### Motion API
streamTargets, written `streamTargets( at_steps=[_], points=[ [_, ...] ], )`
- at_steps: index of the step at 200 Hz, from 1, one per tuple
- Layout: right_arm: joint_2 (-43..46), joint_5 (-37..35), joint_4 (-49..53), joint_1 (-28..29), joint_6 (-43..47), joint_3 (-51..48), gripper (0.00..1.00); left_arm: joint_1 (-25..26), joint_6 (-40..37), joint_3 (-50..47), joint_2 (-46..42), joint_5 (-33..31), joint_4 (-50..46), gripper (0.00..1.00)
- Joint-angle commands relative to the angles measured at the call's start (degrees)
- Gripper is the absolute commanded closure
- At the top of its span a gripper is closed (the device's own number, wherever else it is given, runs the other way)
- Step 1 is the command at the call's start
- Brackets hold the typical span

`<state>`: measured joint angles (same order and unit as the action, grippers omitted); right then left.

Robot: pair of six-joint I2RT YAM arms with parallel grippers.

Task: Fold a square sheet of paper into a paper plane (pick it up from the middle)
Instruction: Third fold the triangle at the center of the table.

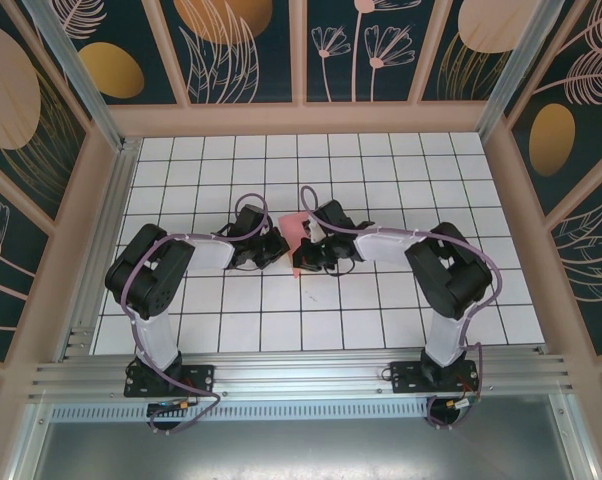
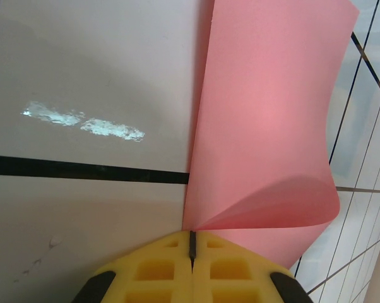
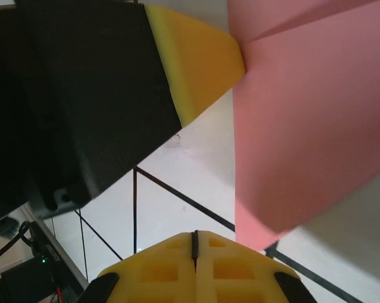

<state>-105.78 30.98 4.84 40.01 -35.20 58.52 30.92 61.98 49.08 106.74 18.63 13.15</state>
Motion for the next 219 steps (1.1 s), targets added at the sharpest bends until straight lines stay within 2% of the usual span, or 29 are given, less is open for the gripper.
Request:
streamTargets(
  at_steps=[1, 47, 101, 134, 159, 219],
  points=[
    [-3.1, -2.3, -1.7, 1.0, -2.1, 2.4, 1.00, 0.4, -1.2, -2.5, 4.1, -4.1, -6.6, 1.00],
    [-4.8, -1.4, 0.4, 1.7, -1.3, 0.8, 1.00, 0.4, -1.2, -2.9, 3.6, -4.5, -6.8, 1.00],
    [3.0, 5.3, 2.1, 1.4, 1.7, -7.5, 1.00, 0.3, -1.8, -2.6, 3.6, -4.8, -7.3, 1.00],
    [6.0, 1.2, 0.0, -2.2, 0.7, -4.4, 1.00, 0.4, -2.2, -2.3, 3.5, -4.8, -7.3, 1.00],
    [3.3, -3.6, -1.8, -4.0, -0.2, -1.3, 1.00, 0.3, -2.0, -2.4, 3.3, -4.6, -6.9, 1.00],
    [-5.1, -2.9, -2.0, -3.9, 0.1, 5.6, 1.00, 0.4, -2.3, -2.0, 3.5, -3.9, -6.8, 1.00]
  ],
)
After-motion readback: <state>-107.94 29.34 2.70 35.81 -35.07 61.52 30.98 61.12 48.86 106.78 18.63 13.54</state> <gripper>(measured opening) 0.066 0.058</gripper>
